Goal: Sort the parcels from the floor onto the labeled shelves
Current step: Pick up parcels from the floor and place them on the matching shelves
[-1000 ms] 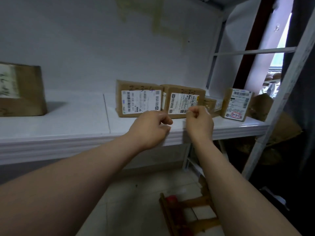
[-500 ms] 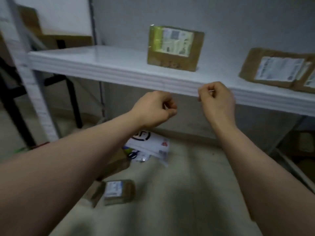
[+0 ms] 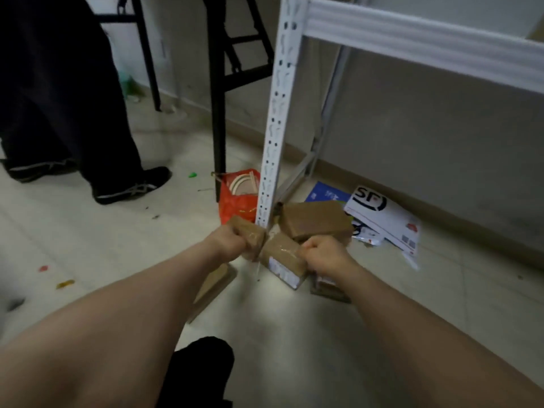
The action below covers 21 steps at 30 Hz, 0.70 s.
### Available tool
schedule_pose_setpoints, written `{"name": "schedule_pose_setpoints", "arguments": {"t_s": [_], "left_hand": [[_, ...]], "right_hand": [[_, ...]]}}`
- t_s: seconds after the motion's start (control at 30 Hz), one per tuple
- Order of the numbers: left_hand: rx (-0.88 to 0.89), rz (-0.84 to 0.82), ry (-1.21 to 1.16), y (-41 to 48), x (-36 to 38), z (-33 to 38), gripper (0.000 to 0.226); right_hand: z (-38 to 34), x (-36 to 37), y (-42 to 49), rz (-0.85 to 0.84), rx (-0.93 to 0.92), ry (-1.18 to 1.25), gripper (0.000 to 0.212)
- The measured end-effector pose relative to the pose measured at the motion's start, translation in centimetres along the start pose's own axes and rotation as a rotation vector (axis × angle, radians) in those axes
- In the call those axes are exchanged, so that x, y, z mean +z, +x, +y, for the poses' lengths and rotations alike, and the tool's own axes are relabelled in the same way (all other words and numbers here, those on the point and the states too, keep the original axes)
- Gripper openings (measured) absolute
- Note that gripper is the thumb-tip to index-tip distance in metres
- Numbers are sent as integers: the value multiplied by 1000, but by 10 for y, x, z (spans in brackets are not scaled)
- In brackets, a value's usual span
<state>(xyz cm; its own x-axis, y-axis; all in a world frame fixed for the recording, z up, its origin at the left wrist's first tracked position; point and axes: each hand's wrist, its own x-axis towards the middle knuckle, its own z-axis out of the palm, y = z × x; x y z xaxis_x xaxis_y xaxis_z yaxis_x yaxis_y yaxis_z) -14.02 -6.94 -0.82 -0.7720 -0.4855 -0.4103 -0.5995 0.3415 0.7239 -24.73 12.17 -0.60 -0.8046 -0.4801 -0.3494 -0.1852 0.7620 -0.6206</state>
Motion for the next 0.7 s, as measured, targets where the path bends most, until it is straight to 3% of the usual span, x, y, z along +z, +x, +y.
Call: {"name": "schedule_pose_setpoints", "arguments": {"t_s": [0.07, 0.17, 0.23, 0.4, 0.57, 0.7], "left_hand": [[-190, 39, -1, 6, -15, -42, 22], [-413, 115, -92, 13, -33, -93, 51], [-499, 151, -186, 16, -41, -119, 55], [-702, 219, -488, 27, -47, -162, 62], [-816, 159, -689, 44, -37, -181, 62], [-904, 96, -807, 56, -26, -188, 61]], "right_hand": [[-9, 36, 8, -107, 33, -24, 13], [-26, 85, 21, -186, 105, 41, 19], [-38, 113, 35, -243, 132, 66, 12], [-65, 172, 75, -291, 100, 31, 36], [-69, 211, 104, -333, 125, -33, 70], [-62, 225, 120, -380, 186, 3, 77]]}}
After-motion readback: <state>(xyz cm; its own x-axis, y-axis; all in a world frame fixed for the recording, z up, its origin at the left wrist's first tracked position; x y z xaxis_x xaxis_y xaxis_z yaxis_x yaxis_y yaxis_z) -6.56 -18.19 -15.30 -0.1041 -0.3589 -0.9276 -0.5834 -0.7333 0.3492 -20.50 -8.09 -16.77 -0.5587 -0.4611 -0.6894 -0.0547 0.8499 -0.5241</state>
